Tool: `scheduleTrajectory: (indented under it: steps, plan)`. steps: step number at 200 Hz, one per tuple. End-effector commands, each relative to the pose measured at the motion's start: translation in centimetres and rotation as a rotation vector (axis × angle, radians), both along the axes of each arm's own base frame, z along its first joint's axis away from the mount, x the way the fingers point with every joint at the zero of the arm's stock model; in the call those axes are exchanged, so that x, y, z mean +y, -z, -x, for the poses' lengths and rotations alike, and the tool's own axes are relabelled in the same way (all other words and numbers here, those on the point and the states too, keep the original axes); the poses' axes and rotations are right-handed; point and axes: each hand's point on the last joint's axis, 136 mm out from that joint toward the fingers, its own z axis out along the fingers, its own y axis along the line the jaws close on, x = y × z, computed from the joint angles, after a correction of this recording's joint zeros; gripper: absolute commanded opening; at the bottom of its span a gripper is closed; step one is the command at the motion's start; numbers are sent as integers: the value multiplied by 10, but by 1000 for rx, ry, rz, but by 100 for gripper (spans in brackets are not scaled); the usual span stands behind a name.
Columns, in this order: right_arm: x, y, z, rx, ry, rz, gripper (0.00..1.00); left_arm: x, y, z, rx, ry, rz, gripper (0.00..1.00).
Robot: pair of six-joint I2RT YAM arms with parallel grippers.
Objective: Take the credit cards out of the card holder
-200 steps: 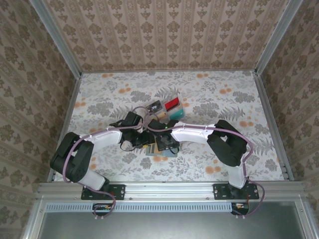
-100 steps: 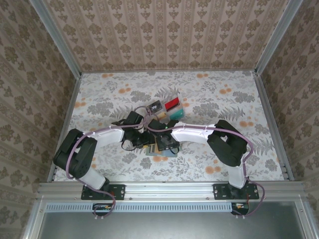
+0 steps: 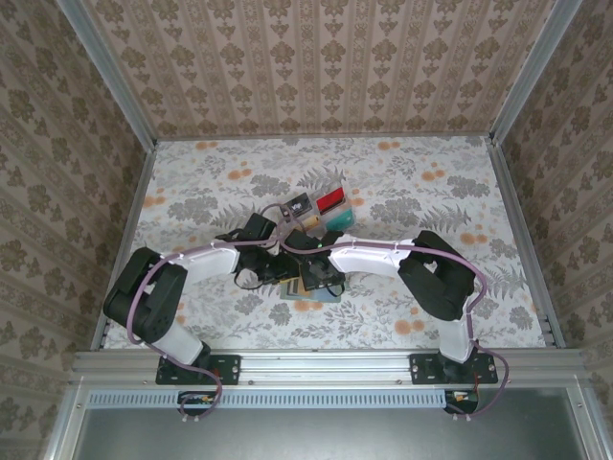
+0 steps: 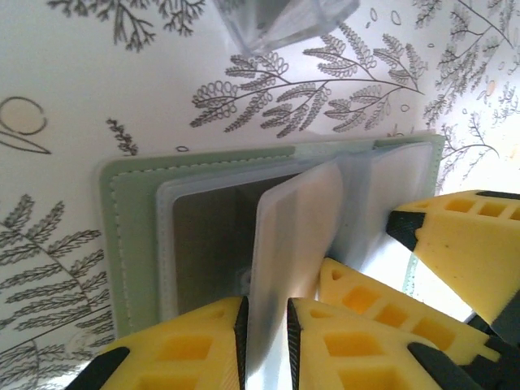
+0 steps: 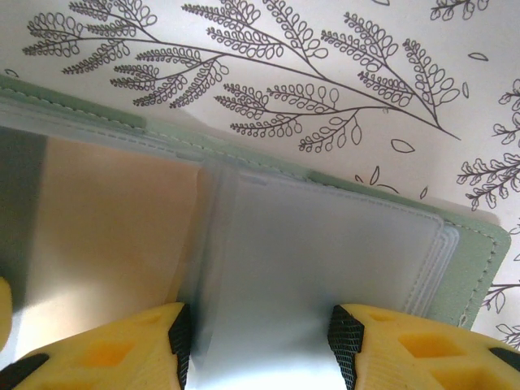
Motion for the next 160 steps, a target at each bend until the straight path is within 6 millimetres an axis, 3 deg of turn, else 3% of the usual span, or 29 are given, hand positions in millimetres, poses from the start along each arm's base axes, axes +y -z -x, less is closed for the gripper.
scheduleTrajectory:
  steps: [1, 38, 59, 104, 136, 160]
  plan:
    - [-50, 56, 21, 110, 20, 200, 54, -9, -13, -1, -32, 38, 50, 20]
    - [-47, 51, 19, 97, 17, 181, 54, -5, -9, 0, -29, 30, 28, 9]
    - [-40, 38, 13, 58, 4, 132, 56, -2, -9, 0, -49, 35, 14, 4]
    - [-14, -34, -7, -102, -8, -108, 65, 6, -15, 0, -72, 34, -10, 0]
    - [-14, -85, -19, -229, 31, -259, 79, 4, -20, 0, -72, 34, 11, 0]
    - [-28, -101, -23, -297, 74, -292, 85, -10, -31, 0, -72, 55, 98, 19]
